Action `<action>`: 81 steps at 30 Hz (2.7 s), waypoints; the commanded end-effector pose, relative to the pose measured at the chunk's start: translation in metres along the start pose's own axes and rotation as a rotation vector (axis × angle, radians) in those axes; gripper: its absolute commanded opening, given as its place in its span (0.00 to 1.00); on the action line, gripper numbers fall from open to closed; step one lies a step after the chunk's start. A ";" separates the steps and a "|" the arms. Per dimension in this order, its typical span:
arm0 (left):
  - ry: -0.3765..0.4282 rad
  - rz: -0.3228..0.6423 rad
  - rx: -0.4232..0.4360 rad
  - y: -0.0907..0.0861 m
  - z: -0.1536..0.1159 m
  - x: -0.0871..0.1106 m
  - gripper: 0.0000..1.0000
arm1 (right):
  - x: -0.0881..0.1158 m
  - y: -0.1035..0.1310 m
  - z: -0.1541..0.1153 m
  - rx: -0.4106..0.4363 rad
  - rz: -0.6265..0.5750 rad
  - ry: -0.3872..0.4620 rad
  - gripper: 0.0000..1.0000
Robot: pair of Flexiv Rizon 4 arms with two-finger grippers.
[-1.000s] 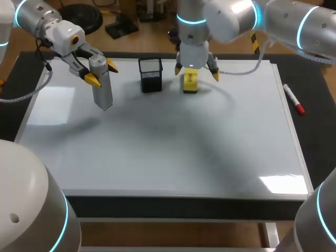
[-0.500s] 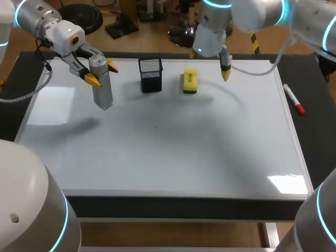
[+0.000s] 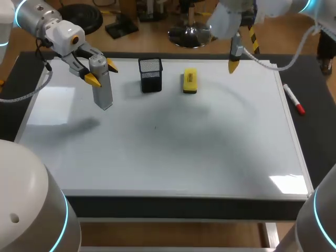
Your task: Pick up the inspection probe, press it on each red-marked spot on the whiteboard one by one, put down the probe, pick up the eraser, and wipe off all the red marks.
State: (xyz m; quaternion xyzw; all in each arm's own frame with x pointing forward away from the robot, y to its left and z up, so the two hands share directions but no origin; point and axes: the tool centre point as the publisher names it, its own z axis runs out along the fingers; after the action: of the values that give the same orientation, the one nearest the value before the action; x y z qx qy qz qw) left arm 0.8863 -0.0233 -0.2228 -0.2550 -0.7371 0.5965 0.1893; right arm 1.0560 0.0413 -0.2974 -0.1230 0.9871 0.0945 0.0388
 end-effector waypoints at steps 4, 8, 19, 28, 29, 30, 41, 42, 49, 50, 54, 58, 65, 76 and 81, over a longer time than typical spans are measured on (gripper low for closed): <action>0.005 0.001 0.000 0.000 -0.002 0.000 0.00 | -0.012 0.003 -0.030 -0.024 0.089 0.049 1.00; 0.005 0.001 0.000 0.000 -0.002 0.000 0.00 | -0.018 0.008 -0.042 -0.065 0.118 0.030 1.00; 0.005 0.001 0.000 0.000 -0.002 0.000 0.00 | -0.024 0.018 -0.062 -0.138 0.144 -0.016 1.00; 0.005 0.001 0.000 0.000 -0.002 0.000 0.00 | -0.025 0.020 -0.065 -0.161 0.148 -0.031 1.00; 0.005 0.001 0.000 0.000 -0.002 0.000 0.00 | -0.025 0.020 -0.065 -0.161 0.148 -0.031 1.00; 0.005 0.001 0.000 0.000 -0.002 0.000 0.00 | -0.025 0.020 -0.065 -0.161 0.148 -0.031 1.00; 0.005 0.001 0.000 0.000 -0.002 0.000 0.00 | -0.025 0.020 -0.065 -0.161 0.148 -0.031 1.00; 0.005 0.001 0.000 0.000 -0.002 0.000 0.00 | -0.025 0.020 -0.065 -0.161 0.148 -0.031 1.00; 0.005 0.001 0.000 0.000 -0.002 0.000 0.00 | -0.025 0.020 -0.065 -0.161 0.148 -0.031 1.00; 0.005 0.001 0.000 0.000 -0.002 0.000 0.00 | -0.025 0.020 -0.065 -0.161 0.148 -0.031 1.00; -0.045 -0.034 -0.014 -0.001 0.001 -0.006 0.00 | -0.025 0.020 -0.065 -0.161 0.148 -0.031 1.00; -0.152 -0.074 -0.044 -0.002 0.002 -0.009 0.00 | -0.025 0.020 -0.065 -0.161 0.148 -0.031 1.00; -0.341 -0.113 -0.065 -0.015 -0.005 -0.014 0.00 | -0.025 0.020 -0.065 -0.161 0.148 -0.031 1.00; -0.504 -0.162 -0.081 -0.032 -0.013 -0.045 0.00 | -0.025 0.020 -0.065 -0.161 0.148 -0.031 1.00; -0.551 -0.169 -0.089 -0.036 -0.013 -0.064 0.00 | -0.025 0.020 -0.065 -0.161 0.148 -0.031 1.00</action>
State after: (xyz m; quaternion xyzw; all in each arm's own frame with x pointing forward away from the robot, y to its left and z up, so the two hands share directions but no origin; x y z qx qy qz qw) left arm 0.9408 -0.0496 -0.1875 -0.0596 -0.7996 0.5945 0.0602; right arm 1.0720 0.0540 -0.2288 -0.0504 0.9817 0.1796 0.0372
